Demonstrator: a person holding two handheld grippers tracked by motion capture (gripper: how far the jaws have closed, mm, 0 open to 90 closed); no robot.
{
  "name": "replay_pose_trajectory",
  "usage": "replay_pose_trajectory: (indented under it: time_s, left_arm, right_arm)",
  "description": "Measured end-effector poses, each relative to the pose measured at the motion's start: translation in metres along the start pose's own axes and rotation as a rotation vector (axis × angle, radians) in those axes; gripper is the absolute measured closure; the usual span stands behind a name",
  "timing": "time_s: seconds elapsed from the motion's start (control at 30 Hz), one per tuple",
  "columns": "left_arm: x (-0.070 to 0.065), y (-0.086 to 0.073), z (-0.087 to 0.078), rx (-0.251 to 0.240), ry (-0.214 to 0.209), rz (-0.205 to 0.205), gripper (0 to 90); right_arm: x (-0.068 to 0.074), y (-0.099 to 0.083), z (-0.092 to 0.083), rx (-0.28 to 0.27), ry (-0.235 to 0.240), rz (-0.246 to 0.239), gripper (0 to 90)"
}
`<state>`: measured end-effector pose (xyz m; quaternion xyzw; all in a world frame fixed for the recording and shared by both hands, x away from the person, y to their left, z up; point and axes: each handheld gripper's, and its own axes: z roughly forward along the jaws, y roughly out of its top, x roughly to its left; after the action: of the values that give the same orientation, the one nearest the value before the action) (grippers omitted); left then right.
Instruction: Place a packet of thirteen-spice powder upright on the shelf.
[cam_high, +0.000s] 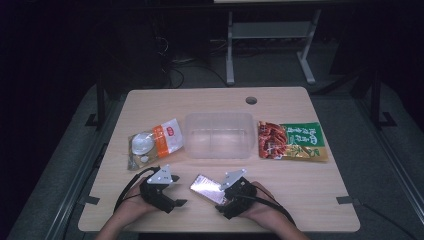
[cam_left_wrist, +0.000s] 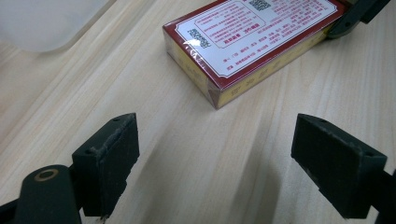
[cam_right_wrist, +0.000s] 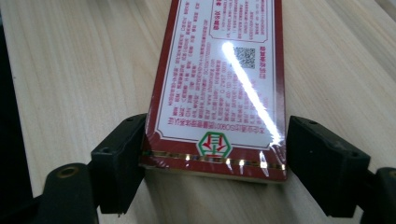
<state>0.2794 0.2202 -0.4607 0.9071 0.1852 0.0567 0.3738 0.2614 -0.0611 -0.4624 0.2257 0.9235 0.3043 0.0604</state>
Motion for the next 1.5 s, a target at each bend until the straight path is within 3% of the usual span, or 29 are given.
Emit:
replay_pose_trajectory:
  time_s: [0.17,0.23,0.47,0.8,1.1,1.13,1.33,1.5]
  left_arm:
    - [-0.001,0.001,0.000,0.002,-0.004,0.006,14.9]
    - [-0.001,0.001,0.000,0.001,-0.007,0.004,15.1]
    - [0.000,0.001,-0.001,-0.001,-0.009,0.009,15.1]
    - [0.000,0.001,-0.004,-0.012,-0.016,0.012,15.1]
    - [-0.004,0.007,-0.008,-0.026,-0.047,0.061,13.6]
    - [-0.004,0.008,-0.008,-0.026,-0.051,0.061,13.6]
    - [-0.005,0.021,-0.010,-0.021,-0.067,0.108,13.0]
    - [0.004,0.033,-0.016,-0.042,-0.070,0.133,13.0]
  right_arm:
    - [-0.003,0.001,0.000,0.008,-0.007,-0.023,23.8]
    - [-0.004,0.001,-0.001,0.001,0.001,-0.028,30.7]
    - [-0.008,-0.001,-0.002,-0.010,0.014,-0.055,32.0]
    - [-0.015,-0.004,-0.006,-0.033,0.067,-0.082,32.4]
    - [-0.034,-0.005,-0.025,-0.084,0.104,-0.140,32.5]
    - [-0.037,-0.005,-0.030,-0.097,0.130,-0.114,32.5]
    - [-0.051,-0.002,-0.037,-0.109,0.162,-0.203,32.4]
    - [-0.057,0.001,-0.043,-0.118,0.192,-0.226,32.4]
